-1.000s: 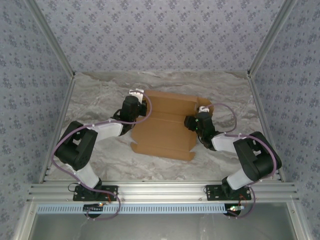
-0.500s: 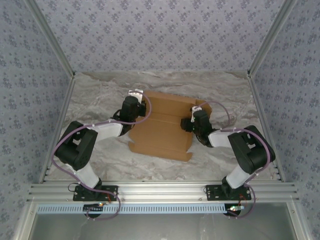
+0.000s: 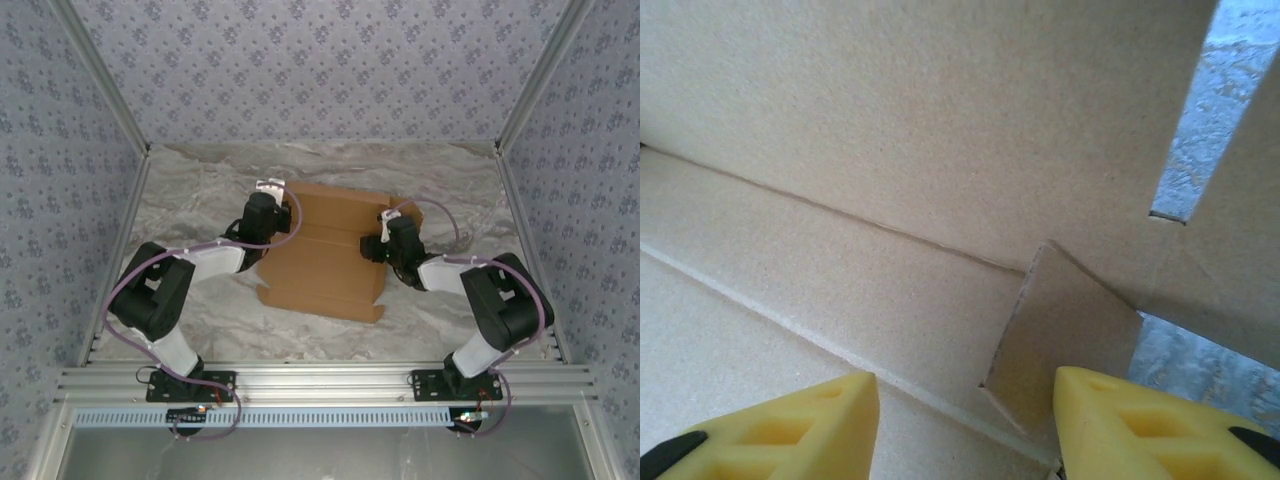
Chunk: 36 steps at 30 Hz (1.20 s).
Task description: Fold the paper box
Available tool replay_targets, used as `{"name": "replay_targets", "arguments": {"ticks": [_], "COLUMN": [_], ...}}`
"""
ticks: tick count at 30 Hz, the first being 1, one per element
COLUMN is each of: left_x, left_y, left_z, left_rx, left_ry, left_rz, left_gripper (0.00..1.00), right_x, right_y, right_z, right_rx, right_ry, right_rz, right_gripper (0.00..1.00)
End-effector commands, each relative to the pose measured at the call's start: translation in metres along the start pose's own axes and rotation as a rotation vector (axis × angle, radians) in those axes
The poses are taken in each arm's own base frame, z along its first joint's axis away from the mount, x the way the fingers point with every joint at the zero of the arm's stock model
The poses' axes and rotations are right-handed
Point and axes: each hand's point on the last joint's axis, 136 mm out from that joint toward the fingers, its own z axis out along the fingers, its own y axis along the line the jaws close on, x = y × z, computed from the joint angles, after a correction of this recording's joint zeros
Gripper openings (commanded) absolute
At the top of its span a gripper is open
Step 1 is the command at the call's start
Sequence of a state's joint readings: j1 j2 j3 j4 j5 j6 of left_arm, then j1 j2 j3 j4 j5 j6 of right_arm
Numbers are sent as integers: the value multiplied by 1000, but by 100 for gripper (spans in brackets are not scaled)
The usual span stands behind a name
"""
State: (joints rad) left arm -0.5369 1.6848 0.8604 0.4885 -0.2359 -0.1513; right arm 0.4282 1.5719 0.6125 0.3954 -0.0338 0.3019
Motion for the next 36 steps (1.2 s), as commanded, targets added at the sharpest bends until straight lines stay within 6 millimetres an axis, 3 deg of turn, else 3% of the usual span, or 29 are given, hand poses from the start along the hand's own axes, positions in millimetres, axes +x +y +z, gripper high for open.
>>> {"name": "replay_targets", "arguments": {"ticks": [1, 9, 16, 24, 31, 36], "left_x": [-24, -24, -24, -25, -25, -25], "left_y": [-10, -8, -7, -7, -9, -10], "left_z": [-12, -12, -12, -12, -12, -11], "left_rx": [45, 34, 33, 35, 41, 48], "left_ry": [-63, -62, -61, -63, -62, -62], "left_rz": [-35, -39, -37, -40, -42, -48], "left_gripper": [0, 0, 0, 0, 0, 0], "right_x": [-9, -15, -19, -45, -65, -67], "right_y": [-4, -13, -16, -49, -101, -141], "right_z": [-17, -53, -105, -168, -171, -146], "right_rx": [22, 47, 59, 155, 241, 287], "right_ry": [-4, -31, -62, -156, -183, -132], "right_rz": [-33, -44, -88, -25, 149, 235], "right_gripper": [54, 61, 62, 61, 59, 57]}}
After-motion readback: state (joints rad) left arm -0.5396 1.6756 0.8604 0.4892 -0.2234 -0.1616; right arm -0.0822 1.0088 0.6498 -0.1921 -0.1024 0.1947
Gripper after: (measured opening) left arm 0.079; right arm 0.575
